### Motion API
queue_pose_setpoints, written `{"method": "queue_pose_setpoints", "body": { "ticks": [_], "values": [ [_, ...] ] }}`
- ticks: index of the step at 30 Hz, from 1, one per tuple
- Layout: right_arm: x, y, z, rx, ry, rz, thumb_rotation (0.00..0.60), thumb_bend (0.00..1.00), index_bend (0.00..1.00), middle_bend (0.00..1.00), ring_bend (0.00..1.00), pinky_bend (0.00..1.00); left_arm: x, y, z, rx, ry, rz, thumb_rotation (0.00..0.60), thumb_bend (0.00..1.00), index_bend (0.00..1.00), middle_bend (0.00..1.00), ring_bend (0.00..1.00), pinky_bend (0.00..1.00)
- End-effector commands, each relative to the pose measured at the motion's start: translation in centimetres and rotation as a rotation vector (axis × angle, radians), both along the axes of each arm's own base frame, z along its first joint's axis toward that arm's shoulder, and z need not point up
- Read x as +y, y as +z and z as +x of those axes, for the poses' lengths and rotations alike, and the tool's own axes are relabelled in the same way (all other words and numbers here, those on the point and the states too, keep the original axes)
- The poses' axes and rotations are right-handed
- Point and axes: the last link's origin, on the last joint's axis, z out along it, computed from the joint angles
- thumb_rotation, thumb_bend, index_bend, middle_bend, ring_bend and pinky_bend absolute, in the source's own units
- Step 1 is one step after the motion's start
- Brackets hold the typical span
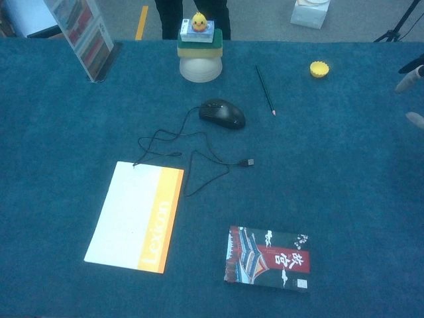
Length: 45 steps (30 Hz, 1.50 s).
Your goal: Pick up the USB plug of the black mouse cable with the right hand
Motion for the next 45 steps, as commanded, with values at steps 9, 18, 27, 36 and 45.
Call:
{"method": "queue_pose_setpoints", "body": {
  "ticks": [9, 18, 27, 36, 45],
  "values": [
    [0.0, -0.3, 0.3, -0.005, 0.014, 0.009, 0.600, 0.30, 0.39, 0.25, 0.10, 0.24, -0.1, 0.0, -0.2, -0.017, 0.003, -0.009, 0.600, 0.02, 0.32, 0.22, 0.18, 0.39],
    [-0.9, -0.8, 1.9, -0.040, 0.066, 0.030, 0.600, 0.30, 0.39, 0.25, 0.10, 0.24, 0.3, 0.1, -0.1, -0.029, 0.005, -0.009, 0.600, 0.02, 0.32, 0.22, 0.18, 0.39],
    [-1.8, -2.8, 4.8, -0.045, 0.152, 0.112, 0.600, 0.30, 0.43, 0.25, 0.10, 0.24, 0.1, 0.3, -0.5, -0.050, 0.007, -0.010, 0.600, 0.02, 0.32, 0.22, 0.18, 0.39],
    [-2.6, -5.7, 7.9, 0.100, 0.181, 0.283, 0.600, 0.29, 0.44, 0.15, 0.04, 0.25, 0.1, 0.4, -1.2, -0.065, 0.009, -0.013, 0.600, 0.02, 0.32, 0.22, 0.18, 0.39],
    [-3.8, -8.7, 10.1, 0.193, 0.220, 0.346, 0.600, 0.28, 0.44, 0.11, 0.00, 0.19, -0.2, 0.5, -2.0, -0.083, 0.027, -0.009, 0.600, 0.02, 0.32, 0.22, 0.18, 0.39]
  ]
}}
